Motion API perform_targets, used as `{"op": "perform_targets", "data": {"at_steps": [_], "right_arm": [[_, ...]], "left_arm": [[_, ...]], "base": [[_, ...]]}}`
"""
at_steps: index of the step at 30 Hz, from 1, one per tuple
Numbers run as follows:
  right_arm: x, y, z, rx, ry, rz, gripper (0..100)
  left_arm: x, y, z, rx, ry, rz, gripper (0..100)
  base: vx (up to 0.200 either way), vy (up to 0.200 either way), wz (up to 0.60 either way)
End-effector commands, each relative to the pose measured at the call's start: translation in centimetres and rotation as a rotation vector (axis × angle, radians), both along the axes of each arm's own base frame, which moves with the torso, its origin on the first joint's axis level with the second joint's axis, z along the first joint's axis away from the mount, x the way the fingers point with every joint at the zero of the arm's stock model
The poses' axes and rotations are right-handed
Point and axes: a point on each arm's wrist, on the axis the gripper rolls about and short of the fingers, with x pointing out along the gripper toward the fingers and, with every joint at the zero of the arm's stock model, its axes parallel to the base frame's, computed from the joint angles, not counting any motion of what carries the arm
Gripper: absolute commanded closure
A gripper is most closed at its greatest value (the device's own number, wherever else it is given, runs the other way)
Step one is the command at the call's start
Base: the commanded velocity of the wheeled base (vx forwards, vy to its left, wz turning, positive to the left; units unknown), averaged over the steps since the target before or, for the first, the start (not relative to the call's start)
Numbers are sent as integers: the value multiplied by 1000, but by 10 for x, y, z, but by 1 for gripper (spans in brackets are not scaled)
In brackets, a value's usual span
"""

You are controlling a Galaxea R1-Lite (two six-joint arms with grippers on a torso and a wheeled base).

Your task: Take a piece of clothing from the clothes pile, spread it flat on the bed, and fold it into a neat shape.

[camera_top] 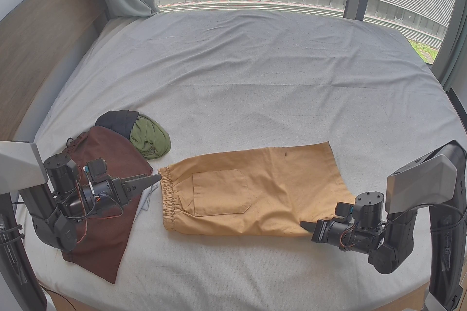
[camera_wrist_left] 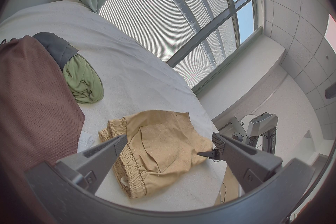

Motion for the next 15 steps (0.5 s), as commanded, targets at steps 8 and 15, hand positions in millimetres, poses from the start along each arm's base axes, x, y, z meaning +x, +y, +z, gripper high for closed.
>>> {"op": "perform_targets", "data": {"at_steps": [8,15], "right_arm": [[-7,-2,-6,-10,38,5,0],[-25,-5,-4,-29,88,43,0]], "left_arm": [[2,-1,1,3,-10,8,0],[4,1,0,8,-18,17,0]], "base": [[0,0,0],[0,0,0]]}}
